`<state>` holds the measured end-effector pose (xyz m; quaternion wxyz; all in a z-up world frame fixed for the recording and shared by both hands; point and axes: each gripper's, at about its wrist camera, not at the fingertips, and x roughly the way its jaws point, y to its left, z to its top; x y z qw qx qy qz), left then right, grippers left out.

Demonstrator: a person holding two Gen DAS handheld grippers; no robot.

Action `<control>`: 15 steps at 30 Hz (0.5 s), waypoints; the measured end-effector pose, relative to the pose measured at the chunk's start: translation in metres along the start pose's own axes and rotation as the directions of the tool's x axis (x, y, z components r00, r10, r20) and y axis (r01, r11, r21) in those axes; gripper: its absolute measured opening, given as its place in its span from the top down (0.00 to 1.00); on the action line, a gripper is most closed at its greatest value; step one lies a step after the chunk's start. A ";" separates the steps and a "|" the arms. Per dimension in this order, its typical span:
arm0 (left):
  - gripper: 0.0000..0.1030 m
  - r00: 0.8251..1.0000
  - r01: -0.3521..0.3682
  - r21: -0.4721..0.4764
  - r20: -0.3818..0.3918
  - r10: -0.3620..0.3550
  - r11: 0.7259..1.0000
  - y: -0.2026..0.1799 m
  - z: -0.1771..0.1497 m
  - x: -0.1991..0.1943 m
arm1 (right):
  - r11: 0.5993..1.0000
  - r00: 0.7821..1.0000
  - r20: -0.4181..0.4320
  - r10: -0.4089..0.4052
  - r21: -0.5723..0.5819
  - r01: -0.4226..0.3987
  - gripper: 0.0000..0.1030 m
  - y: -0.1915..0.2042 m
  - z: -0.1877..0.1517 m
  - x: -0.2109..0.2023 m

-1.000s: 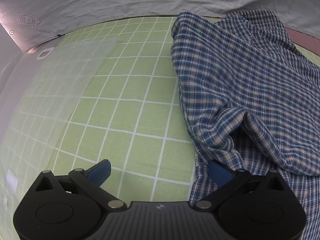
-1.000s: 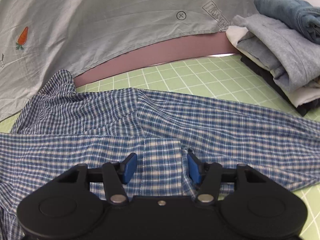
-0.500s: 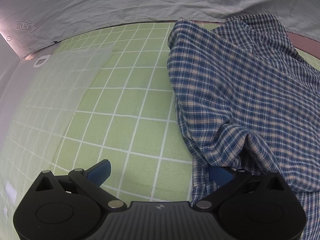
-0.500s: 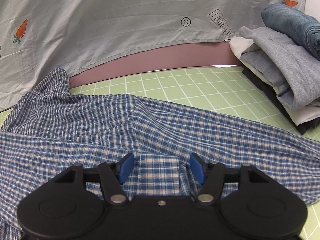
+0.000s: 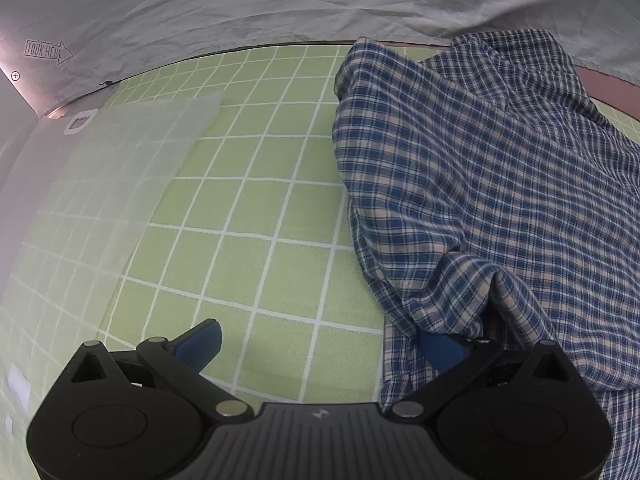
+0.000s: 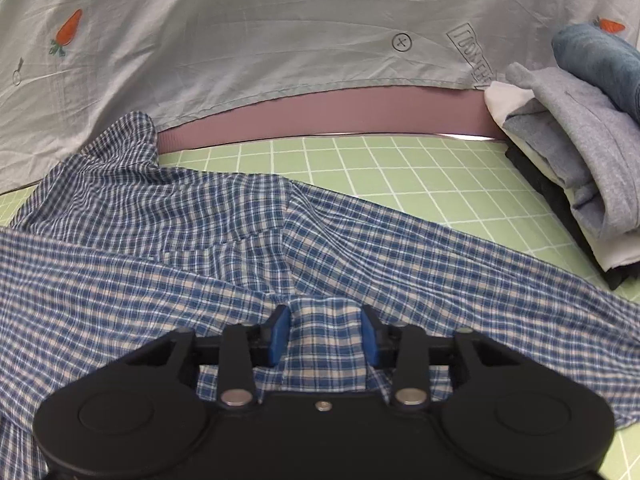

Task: Fold clothes

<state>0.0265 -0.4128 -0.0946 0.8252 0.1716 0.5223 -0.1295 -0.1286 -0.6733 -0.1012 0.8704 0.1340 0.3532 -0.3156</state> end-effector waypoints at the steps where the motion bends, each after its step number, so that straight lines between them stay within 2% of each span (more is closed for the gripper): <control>1: 0.00 1.000 0.001 0.001 0.001 -0.001 1.000 0.000 0.000 0.000 | 1.000 1.000 0.009 0.004 -0.009 -0.004 0.80 0.000 0.002 -0.002; 7: 0.00 1.000 0.006 -0.008 -0.006 -0.006 1.000 0.002 -0.001 0.002 | 1.000 0.995 0.097 0.019 -0.020 -0.017 0.85 -0.001 0.020 -0.021; 15: 0.00 1.000 0.027 -0.015 -0.004 -0.027 1.000 0.002 -0.001 0.004 | 0.998 0.988 0.139 -0.061 0.028 0.058 0.88 -0.027 0.037 -0.018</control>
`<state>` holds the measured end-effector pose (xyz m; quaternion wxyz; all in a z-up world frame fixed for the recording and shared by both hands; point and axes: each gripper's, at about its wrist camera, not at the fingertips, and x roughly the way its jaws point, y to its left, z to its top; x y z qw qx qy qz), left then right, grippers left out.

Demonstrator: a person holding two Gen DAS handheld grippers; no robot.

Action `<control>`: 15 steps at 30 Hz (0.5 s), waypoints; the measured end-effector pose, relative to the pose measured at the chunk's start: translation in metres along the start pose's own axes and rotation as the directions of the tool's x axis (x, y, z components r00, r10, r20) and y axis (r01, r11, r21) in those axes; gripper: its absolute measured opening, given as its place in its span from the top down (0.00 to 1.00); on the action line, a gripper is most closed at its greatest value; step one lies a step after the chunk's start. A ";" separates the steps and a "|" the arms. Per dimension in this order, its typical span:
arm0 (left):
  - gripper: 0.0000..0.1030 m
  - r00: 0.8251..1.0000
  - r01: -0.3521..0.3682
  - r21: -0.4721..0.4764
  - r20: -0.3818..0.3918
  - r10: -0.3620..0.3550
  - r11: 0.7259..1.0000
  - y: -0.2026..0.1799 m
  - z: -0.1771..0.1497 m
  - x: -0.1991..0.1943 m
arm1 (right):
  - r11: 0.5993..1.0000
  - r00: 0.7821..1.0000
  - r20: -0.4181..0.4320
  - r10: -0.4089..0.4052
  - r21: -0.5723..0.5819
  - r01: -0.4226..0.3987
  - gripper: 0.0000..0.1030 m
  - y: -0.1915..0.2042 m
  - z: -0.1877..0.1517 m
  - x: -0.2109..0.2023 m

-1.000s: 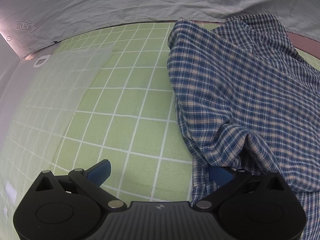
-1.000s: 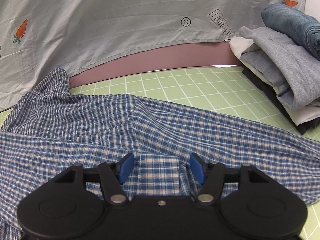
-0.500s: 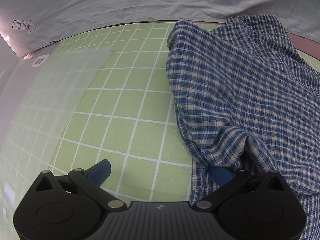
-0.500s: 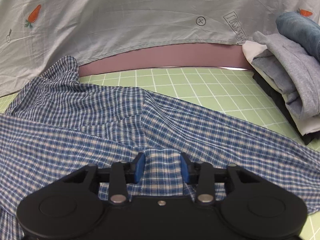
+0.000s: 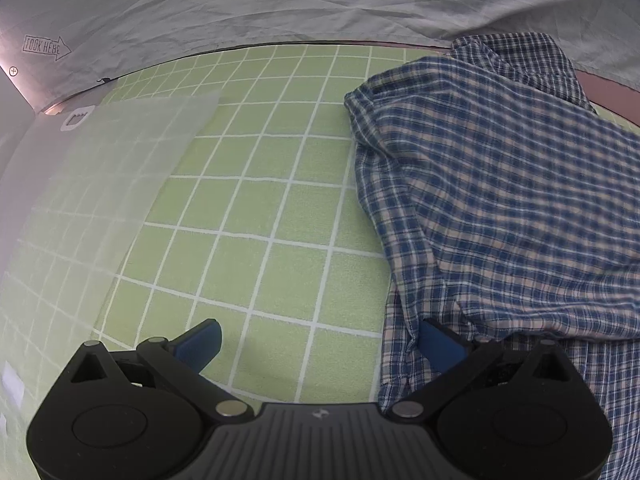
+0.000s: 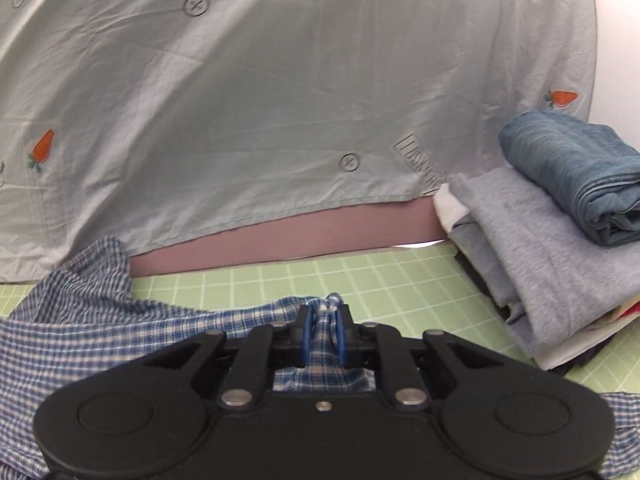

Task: Fold clothes

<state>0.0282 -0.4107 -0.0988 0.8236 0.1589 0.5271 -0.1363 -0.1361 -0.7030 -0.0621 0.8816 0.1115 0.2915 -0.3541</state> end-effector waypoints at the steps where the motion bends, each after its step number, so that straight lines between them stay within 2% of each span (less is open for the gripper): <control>1: 0.00 1.000 0.009 -0.002 -0.002 -0.009 1.000 0.000 0.000 0.001 | 1.000 1.000 0.005 -0.010 0.005 0.010 0.88 -0.003 0.002 0.001; 8: 0.00 0.999 0.036 0.014 -0.004 -0.036 0.999 -0.006 0.005 0.001 | 0.996 0.996 0.035 -0.084 0.039 0.082 0.88 -0.026 0.016 0.008; 15: 0.00 0.994 0.099 -0.054 0.042 -0.097 0.994 0.006 0.032 0.003 | 0.989 0.992 0.023 -0.126 0.086 0.124 0.89 -0.042 0.012 0.008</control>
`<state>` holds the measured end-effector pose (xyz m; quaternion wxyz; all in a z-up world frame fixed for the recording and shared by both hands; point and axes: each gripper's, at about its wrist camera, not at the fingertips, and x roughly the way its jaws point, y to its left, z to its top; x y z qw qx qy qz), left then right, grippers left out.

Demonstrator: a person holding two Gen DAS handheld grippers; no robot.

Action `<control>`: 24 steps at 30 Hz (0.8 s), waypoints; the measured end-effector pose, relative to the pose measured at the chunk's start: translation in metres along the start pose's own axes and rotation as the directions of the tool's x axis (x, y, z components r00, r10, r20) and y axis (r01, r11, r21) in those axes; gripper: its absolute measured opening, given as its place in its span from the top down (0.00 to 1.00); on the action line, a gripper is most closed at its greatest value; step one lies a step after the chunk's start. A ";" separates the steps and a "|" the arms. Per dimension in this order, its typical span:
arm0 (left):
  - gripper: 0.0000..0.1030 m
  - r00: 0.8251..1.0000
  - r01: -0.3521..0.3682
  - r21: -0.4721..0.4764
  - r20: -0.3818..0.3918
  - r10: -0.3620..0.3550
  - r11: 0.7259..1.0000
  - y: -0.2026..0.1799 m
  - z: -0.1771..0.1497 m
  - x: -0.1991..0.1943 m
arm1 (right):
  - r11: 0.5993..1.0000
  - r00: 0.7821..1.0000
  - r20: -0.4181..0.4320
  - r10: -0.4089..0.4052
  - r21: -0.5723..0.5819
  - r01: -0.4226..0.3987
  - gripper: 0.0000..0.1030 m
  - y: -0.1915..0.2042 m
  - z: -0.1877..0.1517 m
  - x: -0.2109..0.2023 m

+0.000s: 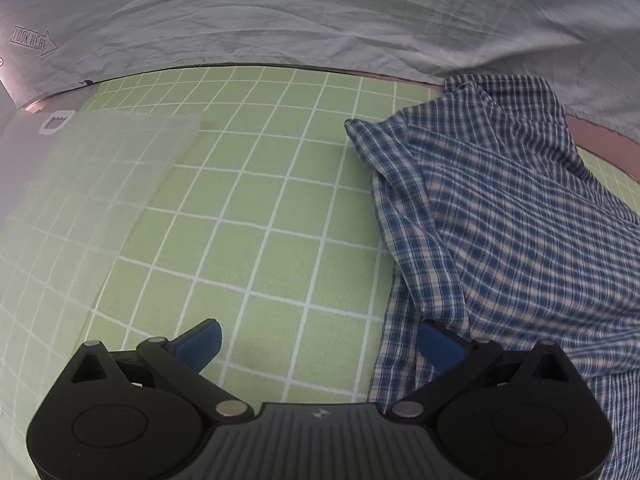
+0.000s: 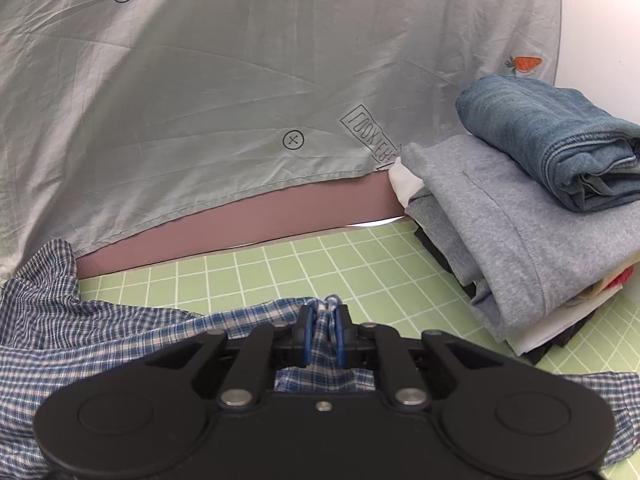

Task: Fold clothes

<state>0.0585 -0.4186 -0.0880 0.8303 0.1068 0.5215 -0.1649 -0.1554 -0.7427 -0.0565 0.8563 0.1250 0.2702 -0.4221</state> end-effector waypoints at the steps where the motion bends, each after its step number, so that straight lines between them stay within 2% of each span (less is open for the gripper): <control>1: 0.00 1.000 0.001 -0.003 0.010 -0.001 1.000 0.000 0.005 0.002 | 1.000 1.000 -0.001 -0.009 0.005 0.009 0.89 -0.003 0.000 0.000; 6: 0.00 0.999 0.019 -0.031 0.034 -0.018 0.999 0.000 0.034 0.015 | 0.997 0.999 -0.011 -0.051 0.060 0.052 0.89 -0.024 -0.001 0.000; 9: 0.00 0.998 0.054 -0.044 0.042 -0.053 0.998 -0.003 0.048 0.022 | 0.996 0.998 -0.020 -0.066 0.066 0.067 0.89 -0.031 -0.003 0.002; 13: 0.00 0.995 0.085 -0.041 0.048 -0.083 0.995 -0.013 0.059 0.032 | 0.994 0.996 -0.031 -0.085 0.073 0.087 0.89 -0.040 -0.005 0.004; 17: 0.00 0.996 0.080 -0.035 0.046 -0.078 0.996 -0.021 0.067 0.042 | 0.991 0.994 -0.050 -0.094 0.089 0.098 0.89 -0.046 -0.008 0.008; 21: 0.02 0.991 0.128 -0.071 0.046 -0.125 0.989 -0.020 0.075 0.046 | 0.991 0.993 -0.073 -0.093 0.093 0.100 0.88 -0.047 -0.013 0.013; 24: 0.09 0.983 0.177 -0.092 0.055 -0.173 0.980 -0.021 0.083 0.049 | 0.990 0.992 -0.088 -0.093 0.095 0.101 0.88 -0.048 -0.016 0.017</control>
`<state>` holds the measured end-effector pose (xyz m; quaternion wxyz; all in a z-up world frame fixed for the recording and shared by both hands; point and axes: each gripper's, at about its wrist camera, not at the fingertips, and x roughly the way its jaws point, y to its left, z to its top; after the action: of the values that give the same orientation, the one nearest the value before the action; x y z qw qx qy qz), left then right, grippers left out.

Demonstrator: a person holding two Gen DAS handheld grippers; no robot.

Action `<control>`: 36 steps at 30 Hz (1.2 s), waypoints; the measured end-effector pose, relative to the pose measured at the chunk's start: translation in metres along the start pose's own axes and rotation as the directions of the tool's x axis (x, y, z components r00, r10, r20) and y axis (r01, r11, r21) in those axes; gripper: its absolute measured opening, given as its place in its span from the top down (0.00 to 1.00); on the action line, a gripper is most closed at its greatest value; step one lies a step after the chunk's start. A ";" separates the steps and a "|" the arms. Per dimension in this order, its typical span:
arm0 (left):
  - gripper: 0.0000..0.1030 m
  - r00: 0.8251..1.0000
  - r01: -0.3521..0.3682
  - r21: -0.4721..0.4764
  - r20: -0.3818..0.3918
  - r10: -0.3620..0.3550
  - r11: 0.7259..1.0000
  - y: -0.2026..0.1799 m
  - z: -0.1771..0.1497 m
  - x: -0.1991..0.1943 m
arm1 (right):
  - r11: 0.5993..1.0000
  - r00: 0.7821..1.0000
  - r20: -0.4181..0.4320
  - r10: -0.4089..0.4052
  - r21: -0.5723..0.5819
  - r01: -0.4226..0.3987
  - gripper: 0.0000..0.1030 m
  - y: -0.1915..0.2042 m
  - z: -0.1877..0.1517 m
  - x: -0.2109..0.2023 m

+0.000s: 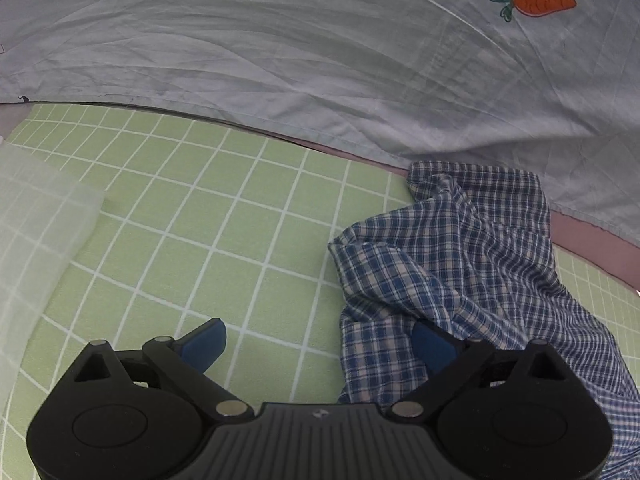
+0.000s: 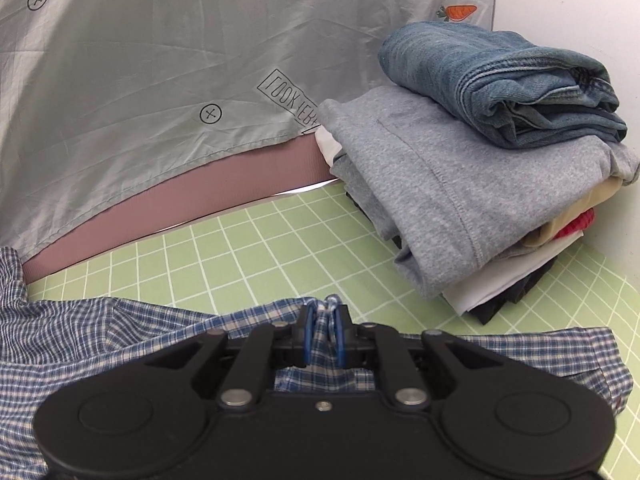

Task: Fold clothes

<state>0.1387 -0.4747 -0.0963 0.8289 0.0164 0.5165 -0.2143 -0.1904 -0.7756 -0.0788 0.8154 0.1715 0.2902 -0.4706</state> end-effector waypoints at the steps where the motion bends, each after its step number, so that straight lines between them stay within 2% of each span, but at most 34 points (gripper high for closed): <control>1: 0.12 1.000 0.009 -0.002 -0.001 -0.009 1.000 -0.001 0.002 0.003 | 1.000 1.000 -0.003 -0.002 0.002 0.002 0.88 0.000 -0.001 0.001; 3: 0.26 1.000 0.023 0.003 -0.007 -0.023 1.000 -0.004 0.005 0.009 | 1.000 1.000 -0.010 -0.005 0.008 0.005 0.88 -0.001 -0.003 0.003; 4: 0.29 1.000 0.029 0.007 -0.011 -0.028 1.000 -0.005 0.005 0.012 | 1.000 1.000 -0.014 -0.006 0.010 0.006 0.88 -0.002 -0.004 0.004; 6: 0.51 0.999 0.040 0.012 -0.015 -0.040 0.999 -0.008 0.007 0.017 | 1.000 1.000 -0.018 -0.010 0.011 0.010 0.88 -0.002 -0.005 0.005; 7: 0.58 0.999 0.046 0.014 -0.016 -0.046 0.999 -0.009 0.008 0.019 | 1.000 1.000 -0.019 -0.011 0.008 0.011 0.88 -0.002 -0.006 0.006; 9: 0.98 0.999 0.051 0.011 -0.011 -0.051 0.999 -0.011 0.010 0.022 | 1.000 1.000 -0.020 -0.014 0.004 0.014 0.88 -0.002 -0.006 0.007; 12: 0.99 0.998 0.039 -0.033 0.049 -0.038 0.999 -0.011 0.019 0.019 | 1.000 1.000 -0.021 -0.017 -0.003 0.017 0.88 -0.001 -0.006 0.010; 17: 1.00 0.994 0.006 0.001 0.107 -0.006 1.000 -0.014 0.038 0.017 | 1.000 1.000 -0.021 -0.014 -0.020 0.014 0.88 0.002 -0.005 0.012; 25: 1.00 0.997 -0.012 -0.052 0.078 0.016 0.999 0.001 0.031 0.029 | 1.000 0.999 -0.042 0.000 -0.030 -0.001 0.87 0.005 -0.006 0.018; 26: 0.99 0.996 -0.019 -0.039 0.081 0.022 0.999 -0.002 0.030 0.028 | 0.999 0.999 -0.042 -0.009 -0.033 0.007 0.82 0.005 -0.006 0.017; 27: 0.97 0.996 -0.027 -0.025 0.084 0.029 0.999 -0.004 0.029 0.026 | 0.999 0.999 -0.039 -0.023 -0.037 0.021 0.71 0.006 -0.006 0.016; 28: 0.95 0.995 -0.043 -0.006 0.086 0.043 0.999 -0.007 0.028 0.024 | 0.999 0.999 -0.035 -0.028 -0.039 0.027 0.67 0.006 -0.006 0.014; 29: 0.86 0.994 -0.063 0.003 0.089 0.063 0.998 -0.009 0.028 0.021 | 0.999 0.999 -0.030 -0.024 -0.032 0.023 0.63 0.005 -0.005 0.012; 30: 0.61 0.992 -0.082 0.011 0.093 0.081 0.997 -0.011 0.028 0.018 | 1.000 1.000 -0.026 -0.017 -0.020 0.016 0.62 0.004 -0.005 0.009; 31: 0.49 0.990 -0.094 0.011 0.106 0.092 0.996 -0.011 0.026 0.013 | 1.000 1.000 -0.026 -0.007 -0.002 0.007 0.60 0.002 -0.005 0.006; 32: 0.27 0.987 -0.106 0.011 0.119 0.104 0.994 -0.012 0.025 0.007 | 1.000 1.000 -0.028 0.004 0.020 -0.004 0.51 0.000 -0.006 0.004; 33: 0.18 0.985 -0.117 0.011 0.131 0.114 0.993 -0.012 0.023 0.002 | 0.999 0.999 -0.031 0.014 0.035 -0.013 0.48 -0.002 -0.007 0.002; 35: 0.17 0.982 -0.127 0.023 0.140 0.123 0.992 -0.011 0.015 -0.008 | 0.998 0.999 -0.042 0.034 0.051 -0.032 0.41 -0.003 -0.011 -0.001; 36: 0.13 0.981 -0.133 0.029 0.145 0.127 0.991 -0.010 0.011 -0.013 | 0.998 0.998 -0.051 0.044 0.051 -0.041 0.39 -0.002 -0.013 -0.002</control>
<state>0.1393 -0.4821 -0.0775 0.8755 0.0505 0.4495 -0.1701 -0.1970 -0.7685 -0.0879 0.8129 0.2101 0.2961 -0.4555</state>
